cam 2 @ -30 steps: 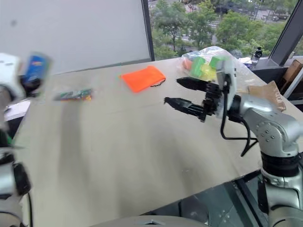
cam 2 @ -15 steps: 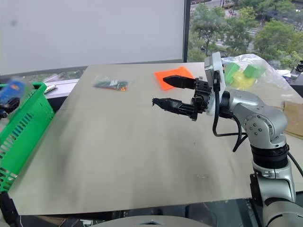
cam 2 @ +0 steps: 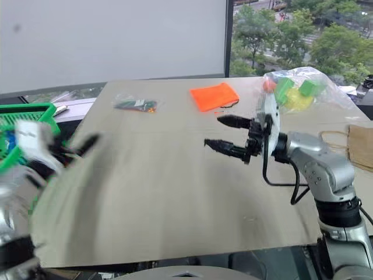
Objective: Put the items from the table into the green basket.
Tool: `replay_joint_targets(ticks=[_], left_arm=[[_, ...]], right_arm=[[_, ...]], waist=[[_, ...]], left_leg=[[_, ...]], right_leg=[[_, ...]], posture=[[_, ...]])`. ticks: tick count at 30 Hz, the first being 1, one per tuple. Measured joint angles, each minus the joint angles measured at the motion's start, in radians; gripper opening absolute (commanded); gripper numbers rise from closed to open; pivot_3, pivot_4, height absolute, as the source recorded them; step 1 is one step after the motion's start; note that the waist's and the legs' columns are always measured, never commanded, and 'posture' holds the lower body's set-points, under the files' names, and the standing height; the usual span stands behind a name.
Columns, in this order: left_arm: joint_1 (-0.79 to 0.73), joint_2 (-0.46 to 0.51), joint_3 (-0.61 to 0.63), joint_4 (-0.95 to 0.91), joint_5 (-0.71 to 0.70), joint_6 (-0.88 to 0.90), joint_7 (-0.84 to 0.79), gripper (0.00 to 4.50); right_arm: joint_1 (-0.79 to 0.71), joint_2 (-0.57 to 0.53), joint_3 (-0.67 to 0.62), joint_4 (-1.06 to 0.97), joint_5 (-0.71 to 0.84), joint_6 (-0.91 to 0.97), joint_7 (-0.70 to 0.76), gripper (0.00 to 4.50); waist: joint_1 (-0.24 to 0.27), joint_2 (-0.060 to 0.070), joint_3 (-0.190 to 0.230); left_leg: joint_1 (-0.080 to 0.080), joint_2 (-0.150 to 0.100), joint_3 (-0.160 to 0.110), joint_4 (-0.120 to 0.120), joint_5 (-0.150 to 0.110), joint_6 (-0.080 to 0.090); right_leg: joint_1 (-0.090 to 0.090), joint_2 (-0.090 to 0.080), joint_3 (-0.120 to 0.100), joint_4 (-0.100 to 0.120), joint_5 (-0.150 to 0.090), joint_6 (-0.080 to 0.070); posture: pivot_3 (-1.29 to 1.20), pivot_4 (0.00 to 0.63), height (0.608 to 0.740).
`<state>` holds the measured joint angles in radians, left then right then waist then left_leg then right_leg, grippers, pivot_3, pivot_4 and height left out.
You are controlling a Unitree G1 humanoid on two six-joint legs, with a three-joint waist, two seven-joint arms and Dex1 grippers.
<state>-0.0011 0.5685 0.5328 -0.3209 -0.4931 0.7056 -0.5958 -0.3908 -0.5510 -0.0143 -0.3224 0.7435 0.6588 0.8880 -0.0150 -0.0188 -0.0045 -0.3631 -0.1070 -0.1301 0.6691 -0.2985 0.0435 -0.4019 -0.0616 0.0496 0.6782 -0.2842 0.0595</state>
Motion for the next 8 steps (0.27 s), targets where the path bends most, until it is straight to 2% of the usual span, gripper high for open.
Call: replay_joint_targets(ticks=[3, 6, 8], left_arm=[[0.217, -0.038, -0.159, -0.185, -0.011, -0.004, -0.026, 4.46], [0.380, -0.114, -0.270, -0.231, 0.025, -0.090, -0.031, 4.46], [0.425, -0.123, -0.318, -0.235, 0.062, -0.146, -0.032, 4.46]], right_arm=[[0.140, -0.002, 0.001, 0.056, -0.126, -0.155, 0.001, 4.50], [0.309, 0.000, 0.004, 0.147, -0.240, -0.316, 0.012, 4.50], [0.368, 0.003, 0.007, 0.200, -0.292, -0.394, 0.024, 4.50]], waist=[[-0.012, 0.001, 0.000], [0.000, 0.005, 0.000], [0.010, 0.009, 0.002]], left_leg=[[0.003, 0.003, 0.006, -0.003, 0.000, 0.000], [0.004, 0.004, 0.008, -0.002, 0.000, 0.000], [0.005, 0.005, 0.008, -0.002, 0.000, 0.000]], right_leg=[[-0.001, 0.001, 0.002, 0.000, 0.000, 0.000], [-0.001, 0.002, 0.003, 0.000, 0.000, 0.000], [0.001, 0.003, 0.003, 0.000, 0.002, -0.004]], posture=[[0.01, 0.000, 0.740], [0.00, 0.000, 0.740], [0.00, 0.000, 0.740]])
